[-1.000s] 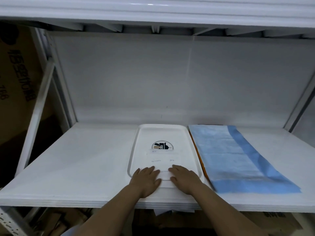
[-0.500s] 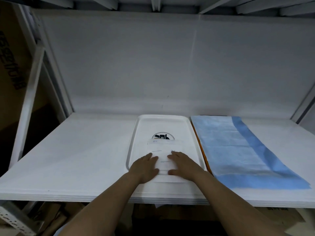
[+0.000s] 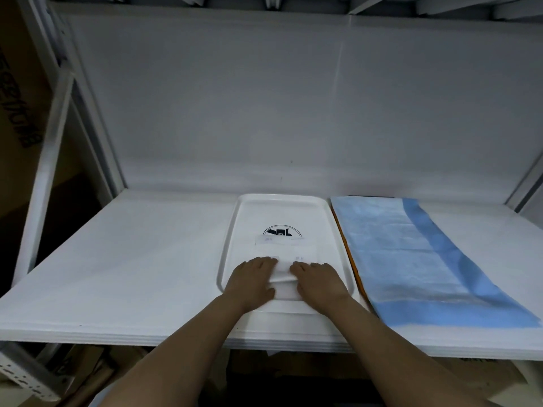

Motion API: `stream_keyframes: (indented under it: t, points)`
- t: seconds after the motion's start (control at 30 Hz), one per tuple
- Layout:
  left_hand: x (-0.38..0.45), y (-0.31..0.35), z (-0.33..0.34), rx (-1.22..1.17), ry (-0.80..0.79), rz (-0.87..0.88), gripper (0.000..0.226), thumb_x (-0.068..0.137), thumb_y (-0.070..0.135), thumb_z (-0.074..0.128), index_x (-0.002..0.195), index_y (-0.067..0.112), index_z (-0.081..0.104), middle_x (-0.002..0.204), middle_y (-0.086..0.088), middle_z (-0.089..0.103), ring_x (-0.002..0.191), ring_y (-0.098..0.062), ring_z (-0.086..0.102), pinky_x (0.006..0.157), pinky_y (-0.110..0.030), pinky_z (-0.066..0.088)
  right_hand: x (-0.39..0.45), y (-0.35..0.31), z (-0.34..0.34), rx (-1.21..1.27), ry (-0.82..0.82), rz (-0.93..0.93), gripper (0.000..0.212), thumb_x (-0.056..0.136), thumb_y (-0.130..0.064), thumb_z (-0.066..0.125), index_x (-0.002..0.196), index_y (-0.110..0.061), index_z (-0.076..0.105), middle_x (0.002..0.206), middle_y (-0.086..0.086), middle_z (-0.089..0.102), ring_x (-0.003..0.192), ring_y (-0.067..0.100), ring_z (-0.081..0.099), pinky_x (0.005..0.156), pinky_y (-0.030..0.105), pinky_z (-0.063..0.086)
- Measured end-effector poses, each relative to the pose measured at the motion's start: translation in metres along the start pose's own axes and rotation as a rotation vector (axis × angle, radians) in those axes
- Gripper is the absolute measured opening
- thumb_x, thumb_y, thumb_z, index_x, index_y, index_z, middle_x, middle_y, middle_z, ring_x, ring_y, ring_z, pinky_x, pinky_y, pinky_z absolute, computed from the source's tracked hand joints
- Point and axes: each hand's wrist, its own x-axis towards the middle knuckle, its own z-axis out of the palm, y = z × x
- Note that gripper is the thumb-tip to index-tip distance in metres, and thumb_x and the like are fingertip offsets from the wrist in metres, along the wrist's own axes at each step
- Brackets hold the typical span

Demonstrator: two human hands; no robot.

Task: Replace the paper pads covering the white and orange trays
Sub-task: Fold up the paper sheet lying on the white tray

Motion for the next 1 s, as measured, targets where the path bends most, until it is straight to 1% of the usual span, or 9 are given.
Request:
stream_keyframes:
  t: [0.1,0.23,0.4,0.5,0.6,0.67,0.8,0.9,1.0]
  points:
    - [-0.003,0.003,0.001,-0.044,0.071,0.099,0.055,0.087,0.016,0.053,0.141,0.017,0.042,0.142,-0.004,0.047,0.13,-0.022,0.044,0.103,-0.028,0.034,-0.008,0.002,0.001,0.023,0.065,0.0,0.023,0.081,-0.02,0.05,0.099,-0.022,0.066,0.075,-0.003,0.07,0.06,0.02,0.062,0.06,0.03,0.041]
    - [-0.013,0.007,-0.004,-0.08,0.151,0.048,0.033,0.089,0.018,0.049,0.119,0.022,0.062,0.114,-0.001,0.066,0.105,-0.025,0.061,0.078,-0.029,0.044,-0.027,0.001,-0.014,0.419,0.096,0.035,0.027,0.098,-0.037,0.038,0.108,-0.021,0.059,0.093,-0.002,0.067,0.081,0.021,0.061,0.069,0.035,0.043]
    - [-0.019,0.001,-0.021,-0.301,0.148,-0.226,0.021,0.082,0.04,0.062,0.098,0.027,0.063,0.094,0.005,0.067,0.09,-0.019,0.062,0.066,-0.025,0.041,-0.038,0.007,-0.026,0.824,0.128,0.272,0.02,0.093,-0.043,0.053,0.089,-0.023,0.052,0.072,0.001,0.059,0.067,0.016,0.053,0.06,0.031,0.036]
    - [-0.019,-0.003,-0.026,-0.456,0.146,-0.252,0.018,0.081,0.038,0.066,0.08,0.024,0.056,0.077,0.007,0.059,0.076,-0.016,0.055,0.062,-0.027,0.036,-0.036,0.008,-0.025,0.9,0.109,0.37,0.021,0.095,-0.042,0.048,0.093,-0.021,0.048,0.065,-0.001,0.051,0.063,0.015,0.047,0.062,0.032,0.035]
    - [-0.018,-0.006,-0.025,-0.529,0.164,-0.272,0.035,0.087,0.035,0.062,0.067,0.019,0.039,0.065,0.005,0.045,0.065,-0.017,0.044,0.056,-0.028,0.03,-0.032,0.006,-0.022,0.88,0.125,0.436,0.018,0.099,-0.038,0.041,0.1,-0.021,0.045,0.072,-0.002,0.053,0.07,0.02,0.052,0.065,0.034,0.038]
    - [-0.017,-0.007,-0.022,-0.519,0.169,-0.305,0.036,0.092,0.036,0.055,0.068,0.018,0.035,0.064,0.005,0.041,0.064,-0.017,0.041,0.054,-0.029,0.027,-0.028,0.003,-0.021,0.799,0.15,0.458,0.02,0.101,-0.036,0.037,0.106,-0.018,0.044,0.083,0.002,0.059,0.078,0.027,0.057,0.066,0.035,0.04]
    - [-0.009,-0.005,-0.013,-0.455,0.189,-0.388,0.026,0.097,0.036,0.042,0.086,0.013,0.04,0.074,-0.001,0.053,0.075,-0.027,0.051,0.06,-0.031,0.035,-0.016,-0.003,-0.023,0.637,0.191,0.461,0.018,0.102,-0.03,0.031,0.106,-0.015,0.041,0.084,0.0,0.054,0.071,0.024,0.047,0.06,0.032,0.031]
    - [0.001,-0.006,-0.005,-0.488,0.231,-0.461,0.027,0.094,0.034,0.046,0.114,0.016,0.042,0.098,-0.007,0.063,0.089,-0.029,0.061,0.075,-0.035,0.047,-0.004,-0.004,-0.015,0.571,0.193,0.475,0.021,0.102,-0.028,0.029,0.109,-0.012,0.041,0.083,0.001,0.052,0.07,0.023,0.047,0.06,0.031,0.032]
    - [0.01,-0.008,0.005,-0.453,0.243,-0.477,0.047,0.092,0.032,0.049,0.135,0.021,0.034,0.129,-0.004,0.05,0.104,-0.029,0.059,0.088,-0.038,0.046,0.006,-0.004,-0.006,0.562,0.194,0.541,0.019,0.102,-0.027,0.031,0.108,-0.013,0.041,0.085,0.003,0.055,0.071,0.023,0.047,0.061,0.03,0.033]
